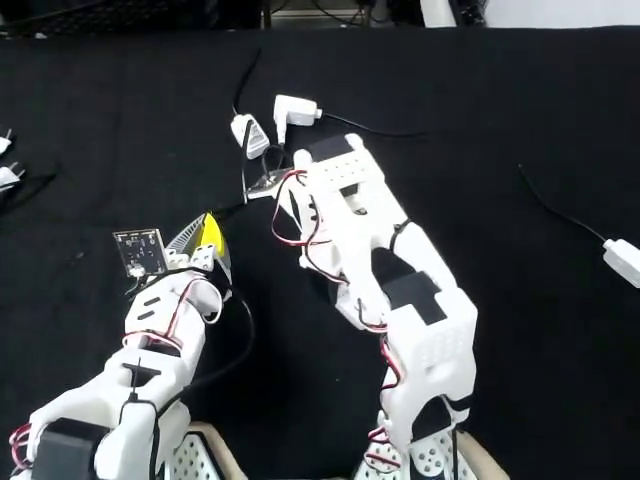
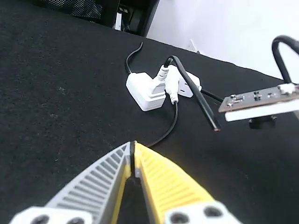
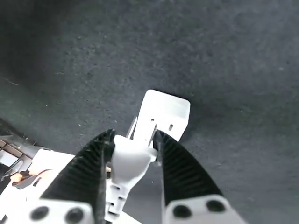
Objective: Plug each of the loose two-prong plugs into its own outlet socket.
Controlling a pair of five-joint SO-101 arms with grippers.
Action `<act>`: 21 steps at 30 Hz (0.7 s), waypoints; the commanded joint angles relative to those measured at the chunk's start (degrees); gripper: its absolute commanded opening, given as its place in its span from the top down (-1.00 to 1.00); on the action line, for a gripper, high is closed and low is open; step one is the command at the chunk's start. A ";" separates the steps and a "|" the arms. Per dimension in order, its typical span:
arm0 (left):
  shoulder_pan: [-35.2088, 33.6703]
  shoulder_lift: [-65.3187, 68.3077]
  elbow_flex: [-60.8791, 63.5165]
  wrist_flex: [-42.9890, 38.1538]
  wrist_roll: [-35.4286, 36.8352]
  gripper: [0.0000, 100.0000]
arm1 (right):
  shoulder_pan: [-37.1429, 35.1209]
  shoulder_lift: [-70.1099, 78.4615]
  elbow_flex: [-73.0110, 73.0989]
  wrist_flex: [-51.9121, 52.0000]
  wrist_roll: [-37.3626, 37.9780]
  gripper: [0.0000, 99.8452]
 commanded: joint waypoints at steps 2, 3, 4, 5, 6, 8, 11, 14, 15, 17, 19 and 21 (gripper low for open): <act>0.66 -0.26 0.84 0.18 -0.18 0.94 | 0.53 -0.66 -0.66 1.58 -0.70 0.98; 0.66 -0.26 0.84 0.18 -0.18 0.94 | 0.70 -0.75 -0.75 1.58 -0.62 0.98; 0.66 -0.26 0.84 0.18 -0.18 0.94 | 1.05 -0.75 -0.75 1.58 -0.62 0.98; 0.66 -0.26 0.84 0.18 -0.18 0.94 | 1.49 -0.75 -0.57 1.58 -0.62 0.98; 0.66 -0.26 0.84 0.18 -0.18 0.94 | 1.85 -0.75 -0.48 1.58 -0.62 0.98; 0.66 -0.26 0.84 0.18 -0.18 0.94 | 2.46 -0.75 0.22 1.58 -0.70 0.98; 0.66 -0.26 0.84 0.18 -0.18 0.94 | 3.52 -0.75 1.36 1.58 -0.79 0.98; 0.66 -0.26 0.84 0.18 -0.18 0.94 | 4.66 -0.66 1.54 1.58 -0.79 0.98; 0.66 -0.26 0.84 0.18 -0.18 0.94 | 4.66 -0.48 1.54 1.58 -0.79 0.98; 0.66 -0.26 0.84 0.18 -0.18 0.94 | 4.31 -0.48 1.54 1.58 -0.79 0.98; 0.66 -0.26 0.84 0.18 -0.18 0.94 | 4.04 -0.40 1.10 1.49 -0.79 0.98; 0.66 -0.26 0.84 0.18 -0.18 0.94 | 3.43 -0.40 1.27 1.49 -0.88 0.98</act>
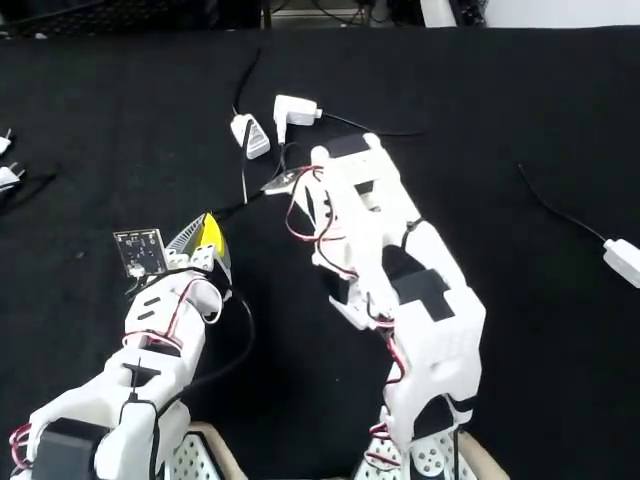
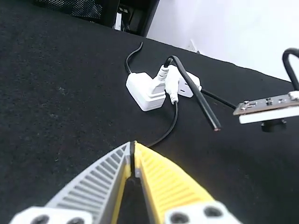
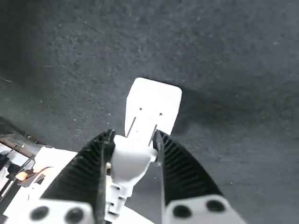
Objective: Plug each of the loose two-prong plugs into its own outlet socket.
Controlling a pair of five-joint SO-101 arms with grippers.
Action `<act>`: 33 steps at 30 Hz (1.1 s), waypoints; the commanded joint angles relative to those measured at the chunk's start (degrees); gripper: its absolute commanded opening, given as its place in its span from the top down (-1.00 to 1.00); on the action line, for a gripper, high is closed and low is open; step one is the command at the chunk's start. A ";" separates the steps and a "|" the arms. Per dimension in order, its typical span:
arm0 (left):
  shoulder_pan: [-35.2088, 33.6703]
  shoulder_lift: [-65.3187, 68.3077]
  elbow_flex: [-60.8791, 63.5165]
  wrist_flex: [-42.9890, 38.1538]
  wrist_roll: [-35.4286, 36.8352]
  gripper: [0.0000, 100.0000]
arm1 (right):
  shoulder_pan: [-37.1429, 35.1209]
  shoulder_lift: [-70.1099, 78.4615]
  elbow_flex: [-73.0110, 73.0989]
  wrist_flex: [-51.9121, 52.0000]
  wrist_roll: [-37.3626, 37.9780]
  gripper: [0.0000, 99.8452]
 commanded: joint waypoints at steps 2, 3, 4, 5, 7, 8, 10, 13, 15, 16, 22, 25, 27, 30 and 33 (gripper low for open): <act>0.66 -0.26 0.84 0.18 -0.18 0.94 | -0.53 -0.31 0.04 1.32 -0.44 0.98; 0.66 -0.26 0.84 0.18 -0.18 0.94 | -0.53 -0.31 -0.22 1.23 -0.35 0.98; 0.66 -0.26 0.84 0.18 -0.18 0.94 | -0.53 -0.31 -0.40 1.23 -0.35 0.98; 0.66 -0.26 0.84 0.18 -0.18 0.94 | -0.53 -0.31 -0.40 1.23 -0.26 0.98; 0.66 -0.26 0.84 0.18 -0.18 0.94 | -0.53 -0.22 -0.40 1.05 -0.26 0.98; 0.66 -0.26 0.84 0.18 -0.18 0.94 | -0.62 0.04 -0.31 0.97 -0.26 0.98; 0.66 -0.26 0.84 0.18 -0.18 0.94 | -0.62 1.19 -0.75 0.62 -0.26 0.98; 0.66 -0.26 0.84 0.18 -0.18 0.94 | -0.53 4.26 -3.30 0.88 -0.44 0.98; 0.66 -0.26 0.84 0.18 -0.18 0.94 | -0.44 6.37 -5.32 1.14 -0.53 0.98; 0.66 -0.26 0.84 0.18 -0.18 0.94 | -0.44 7.25 -6.29 1.14 -0.53 0.98; 0.66 -0.26 0.84 0.18 -0.18 0.94 | -0.53 8.31 -9.45 1.23 -0.53 0.98; 0.66 -0.26 0.84 0.18 -0.18 0.94 | -0.53 8.31 -10.15 1.41 -0.53 0.98; 0.66 -0.26 0.84 0.18 -0.18 0.94 | -0.53 8.31 -9.71 1.41 -0.53 0.98; 0.75 -0.26 0.84 0.18 -0.18 0.94 | -0.53 8.75 -9.63 1.41 -0.44 0.98; 0.75 -0.26 0.84 0.18 -0.18 0.94 | -1.23 8.75 -9.63 1.41 -0.44 0.98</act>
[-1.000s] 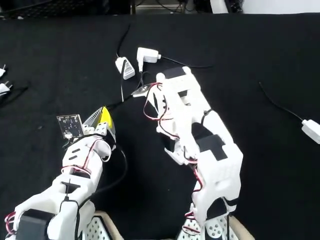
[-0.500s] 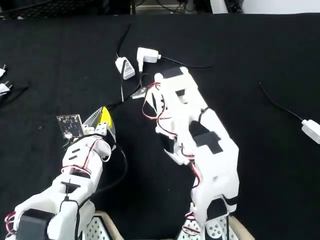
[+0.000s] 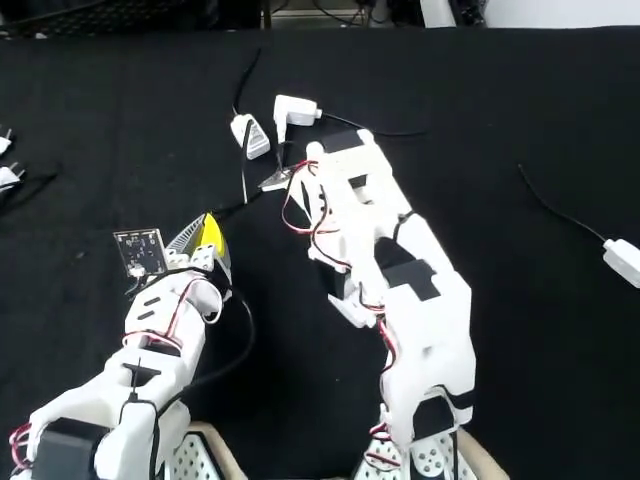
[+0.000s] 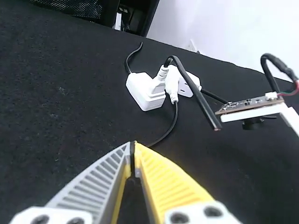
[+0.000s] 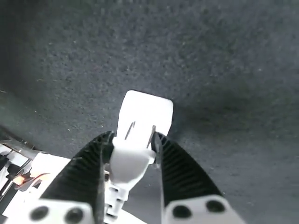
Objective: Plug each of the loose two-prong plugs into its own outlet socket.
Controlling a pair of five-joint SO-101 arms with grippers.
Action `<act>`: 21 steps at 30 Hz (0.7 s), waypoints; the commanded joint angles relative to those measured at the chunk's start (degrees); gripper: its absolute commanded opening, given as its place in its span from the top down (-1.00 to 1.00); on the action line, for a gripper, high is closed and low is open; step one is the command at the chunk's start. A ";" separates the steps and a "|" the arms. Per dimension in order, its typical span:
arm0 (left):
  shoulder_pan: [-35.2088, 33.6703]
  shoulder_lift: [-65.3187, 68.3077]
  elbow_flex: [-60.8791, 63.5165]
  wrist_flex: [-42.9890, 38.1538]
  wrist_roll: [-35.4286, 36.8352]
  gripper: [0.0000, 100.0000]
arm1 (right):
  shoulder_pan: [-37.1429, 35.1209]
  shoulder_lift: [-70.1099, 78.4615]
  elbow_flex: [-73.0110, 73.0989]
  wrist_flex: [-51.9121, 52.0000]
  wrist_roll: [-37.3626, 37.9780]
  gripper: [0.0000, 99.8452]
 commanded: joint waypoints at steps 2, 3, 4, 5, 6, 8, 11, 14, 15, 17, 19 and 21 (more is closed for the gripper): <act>0.75 -0.26 0.84 0.18 -0.09 0.94 | -1.93 0.57 -1.80 0.88 -0.62 0.98; 0.75 -0.26 0.84 0.18 -0.09 0.94 | -2.37 1.01 -1.71 0.88 -0.62 0.98; 0.75 -0.26 0.84 0.18 -0.09 0.94 | -2.64 1.80 -1.71 0.88 -0.62 0.98; 0.75 -0.26 0.84 0.18 -0.09 0.94 | -2.64 2.77 -1.80 0.88 -0.62 0.98; 0.75 -0.26 0.84 0.18 -0.09 0.94 | -2.64 4.00 -1.89 0.88 -0.70 0.98; 0.75 -0.26 0.84 0.18 -0.09 0.94 | -2.64 6.64 -2.42 0.88 -0.70 0.98; 0.75 -0.26 0.84 0.18 -0.09 0.94 | -2.55 9.89 -3.38 0.88 -0.70 0.98; 0.75 -0.26 0.84 0.18 -0.09 0.94 | -2.37 11.82 -5.32 0.88 -0.70 0.98; 0.75 -0.26 0.84 0.18 -0.09 0.94 | -2.37 12.44 -5.93 0.88 -0.70 0.98; 0.75 -0.26 0.84 0.18 -0.09 0.94 | -2.37 13.23 -6.99 0.88 -1.23 0.98; 0.75 -0.26 0.84 0.18 -0.09 0.94 | -2.29 13.49 -7.52 0.88 -1.85 0.98; 0.75 -0.26 0.84 0.18 -0.09 0.94 | -2.29 13.05 -7.60 0.88 -1.85 0.97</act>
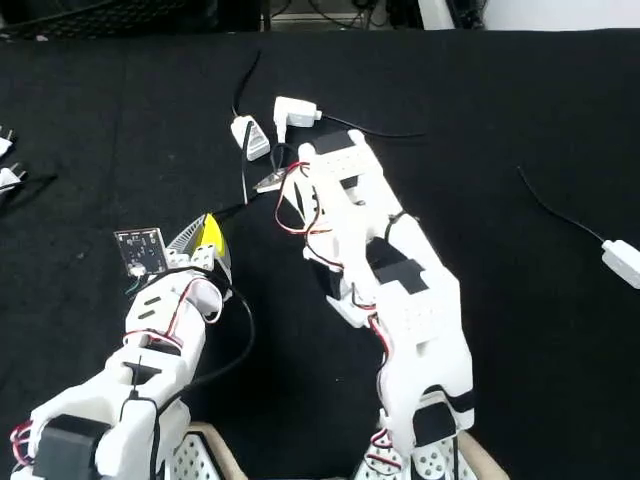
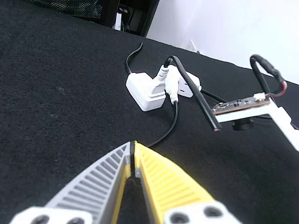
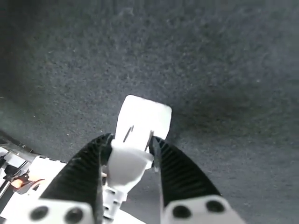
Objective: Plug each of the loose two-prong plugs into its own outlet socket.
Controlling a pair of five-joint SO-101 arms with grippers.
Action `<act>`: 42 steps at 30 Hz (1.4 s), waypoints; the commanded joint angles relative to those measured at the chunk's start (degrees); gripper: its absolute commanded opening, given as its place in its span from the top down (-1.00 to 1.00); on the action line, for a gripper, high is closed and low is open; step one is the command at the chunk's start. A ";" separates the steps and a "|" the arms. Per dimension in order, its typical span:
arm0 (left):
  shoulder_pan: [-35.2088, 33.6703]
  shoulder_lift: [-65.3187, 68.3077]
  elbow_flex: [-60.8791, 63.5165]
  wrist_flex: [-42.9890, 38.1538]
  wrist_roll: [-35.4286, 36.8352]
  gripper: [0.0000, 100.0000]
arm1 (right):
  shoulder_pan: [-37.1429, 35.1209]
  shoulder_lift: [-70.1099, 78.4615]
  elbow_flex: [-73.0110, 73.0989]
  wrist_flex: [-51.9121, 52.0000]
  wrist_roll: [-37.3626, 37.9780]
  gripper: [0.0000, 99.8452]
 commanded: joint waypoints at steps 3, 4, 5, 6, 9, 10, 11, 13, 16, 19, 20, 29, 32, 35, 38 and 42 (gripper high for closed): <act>0.75 -0.26 0.84 0.18 -0.09 0.94 | -1.14 2.51 -0.84 0.44 -0.70 0.97; 0.75 -0.26 0.84 0.18 -0.09 0.94 | -1.23 1.98 -0.84 0.44 -0.70 0.97; 0.75 -0.26 0.84 0.18 -0.09 0.94 | -1.32 1.63 -0.84 0.44 -0.70 0.97; 0.75 -0.26 0.84 0.18 -0.09 0.94 | -1.32 1.27 -0.57 0.44 -0.70 0.97; 0.75 -0.26 0.84 0.18 -0.09 0.94 | -1.32 0.75 -0.22 0.53 -0.70 0.94; 0.75 -0.26 0.84 0.18 -0.09 0.94 | -1.32 0.66 -0.22 0.53 -0.88 0.88; 0.75 -0.26 0.84 0.18 -0.09 0.94 | -1.32 0.57 -0.22 0.53 -0.88 0.83; 0.75 -0.26 0.84 0.18 -0.09 0.94 | -1.14 0.57 -0.31 0.53 -0.88 0.73; 0.75 -0.26 0.84 0.18 -0.09 0.94 | -1.23 0.48 -0.31 0.53 -0.88 0.71; 0.75 -0.26 0.84 0.18 -0.09 0.94 | -1.32 0.48 -0.40 0.53 -0.88 0.71; 0.75 -0.26 0.84 0.18 -0.09 0.94 | -1.32 0.31 -0.40 0.53 -0.88 0.71; 0.75 -0.26 0.84 0.26 -0.09 0.94 | -1.05 -6.11 1.63 0.53 -0.79 0.71; 0.75 -0.26 0.84 0.26 -0.09 0.94 | -1.05 -9.89 6.02 0.53 -0.62 0.71; 0.66 -0.26 0.84 0.26 -0.09 0.94 | -1.05 -13.93 10.68 0.53 -0.53 0.71; 0.66 -0.26 0.84 0.26 -0.09 0.94 | -1.23 -17.45 13.49 0.53 -0.53 0.71; 0.66 -0.26 0.84 0.26 -0.09 0.94 | -1.32 -20.79 14.81 0.53 -0.62 0.71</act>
